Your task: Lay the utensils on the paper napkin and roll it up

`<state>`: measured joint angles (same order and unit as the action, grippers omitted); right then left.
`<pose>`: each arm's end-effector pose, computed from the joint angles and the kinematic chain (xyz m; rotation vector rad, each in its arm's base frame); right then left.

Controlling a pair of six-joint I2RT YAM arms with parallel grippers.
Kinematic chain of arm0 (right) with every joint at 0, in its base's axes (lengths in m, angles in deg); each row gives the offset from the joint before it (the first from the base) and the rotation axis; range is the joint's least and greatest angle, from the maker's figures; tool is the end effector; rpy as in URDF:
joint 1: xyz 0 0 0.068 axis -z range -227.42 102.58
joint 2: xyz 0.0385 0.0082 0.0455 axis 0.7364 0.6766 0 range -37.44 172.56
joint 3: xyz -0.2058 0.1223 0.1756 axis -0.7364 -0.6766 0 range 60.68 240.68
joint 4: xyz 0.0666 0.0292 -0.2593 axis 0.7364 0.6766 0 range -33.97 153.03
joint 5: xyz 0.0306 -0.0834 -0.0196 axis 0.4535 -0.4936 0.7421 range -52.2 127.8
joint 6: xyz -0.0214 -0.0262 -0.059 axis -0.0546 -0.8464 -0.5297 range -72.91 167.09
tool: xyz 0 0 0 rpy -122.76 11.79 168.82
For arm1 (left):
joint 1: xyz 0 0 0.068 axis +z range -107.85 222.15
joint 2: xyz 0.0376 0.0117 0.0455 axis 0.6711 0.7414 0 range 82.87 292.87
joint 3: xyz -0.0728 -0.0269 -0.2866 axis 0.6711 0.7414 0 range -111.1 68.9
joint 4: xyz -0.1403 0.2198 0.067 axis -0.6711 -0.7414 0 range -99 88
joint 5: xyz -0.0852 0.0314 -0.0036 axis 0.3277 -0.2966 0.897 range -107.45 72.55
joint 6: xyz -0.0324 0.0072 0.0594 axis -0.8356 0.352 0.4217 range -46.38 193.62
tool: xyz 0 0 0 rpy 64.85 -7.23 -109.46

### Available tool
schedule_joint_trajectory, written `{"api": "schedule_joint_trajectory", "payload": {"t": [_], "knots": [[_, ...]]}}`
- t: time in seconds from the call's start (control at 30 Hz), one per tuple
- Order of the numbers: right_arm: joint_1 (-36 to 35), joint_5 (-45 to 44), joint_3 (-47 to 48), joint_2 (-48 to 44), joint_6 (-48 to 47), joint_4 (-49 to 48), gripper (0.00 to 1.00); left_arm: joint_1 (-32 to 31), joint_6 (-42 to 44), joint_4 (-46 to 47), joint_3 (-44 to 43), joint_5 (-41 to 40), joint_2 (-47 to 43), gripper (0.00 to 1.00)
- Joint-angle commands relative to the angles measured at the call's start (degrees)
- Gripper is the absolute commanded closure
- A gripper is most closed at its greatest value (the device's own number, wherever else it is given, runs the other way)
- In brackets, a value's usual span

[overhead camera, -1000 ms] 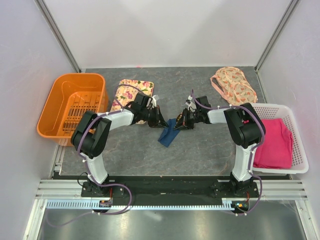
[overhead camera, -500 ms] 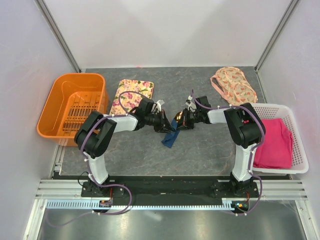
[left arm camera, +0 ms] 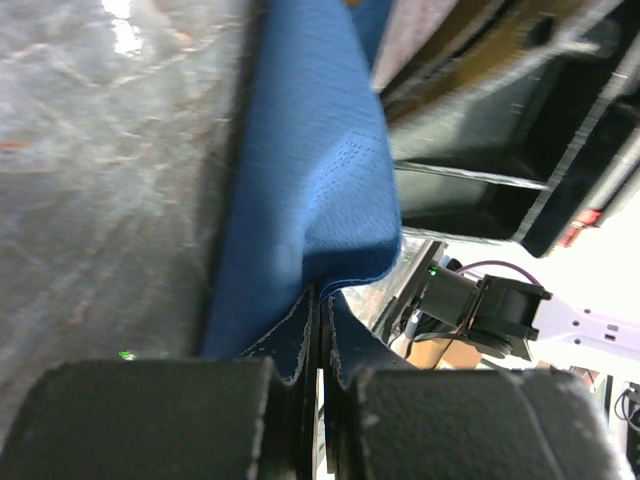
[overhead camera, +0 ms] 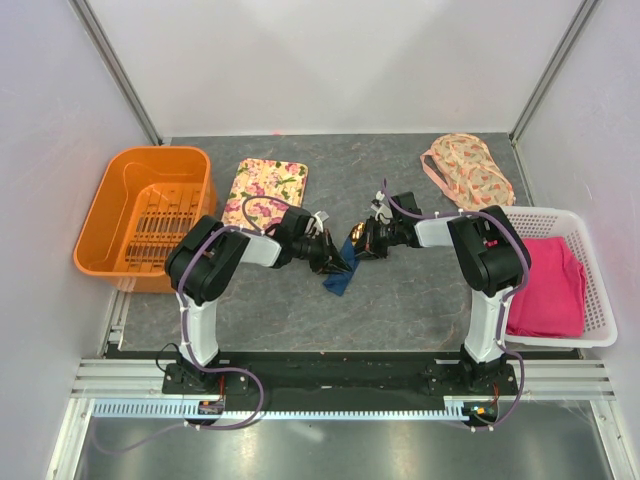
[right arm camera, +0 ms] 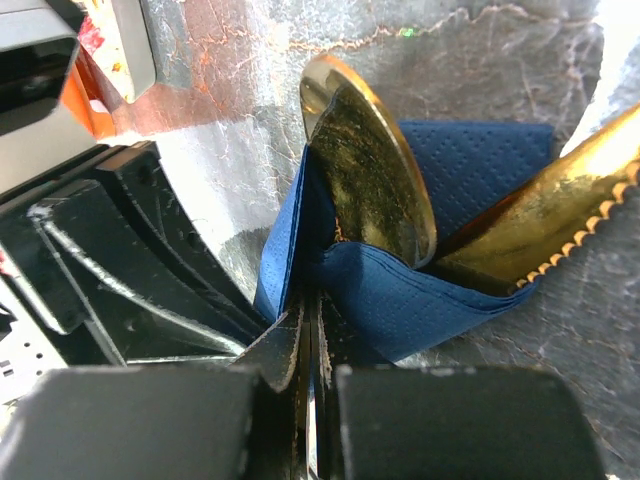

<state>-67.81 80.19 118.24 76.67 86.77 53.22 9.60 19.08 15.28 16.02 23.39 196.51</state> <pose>0.3577 0.1722 0.1064 0.1123 2.6705 1.3247 0.3142 -0.2430 0.1069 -0.0883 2.6581 -1.4863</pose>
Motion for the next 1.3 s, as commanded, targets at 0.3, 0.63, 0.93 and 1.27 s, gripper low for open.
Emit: {"api": "schedule_joint_trajectory", "payload": {"t": [0.3, 0.63, 0.93, 1.27], "knots": [[0.78, -3.02, 2.99, -4.05, -2.95, 4.39, 0.99, 1.35, 4.18, -6.82, -0.03, -2.7, 0.88, 0.98], [2.72, -1.61, 2.56, -5.65, -0.57, 1.68, 0.98, 1.27, 4.45, -6.82, -0.56, -2.7, 1.32, 0.98], [2.72, -1.79, -0.25, -0.64, 1.62, -2.72, 1.0, 1.35, 4.71, -6.56, -0.73, -2.43, 1.23, 0.98], [3.42, -1.26, -2.45, 0.86, 3.29, -6.41, 1.0, 1.35, 4.71, -6.03, -0.47, -2.08, 1.14, 0.98]]}}
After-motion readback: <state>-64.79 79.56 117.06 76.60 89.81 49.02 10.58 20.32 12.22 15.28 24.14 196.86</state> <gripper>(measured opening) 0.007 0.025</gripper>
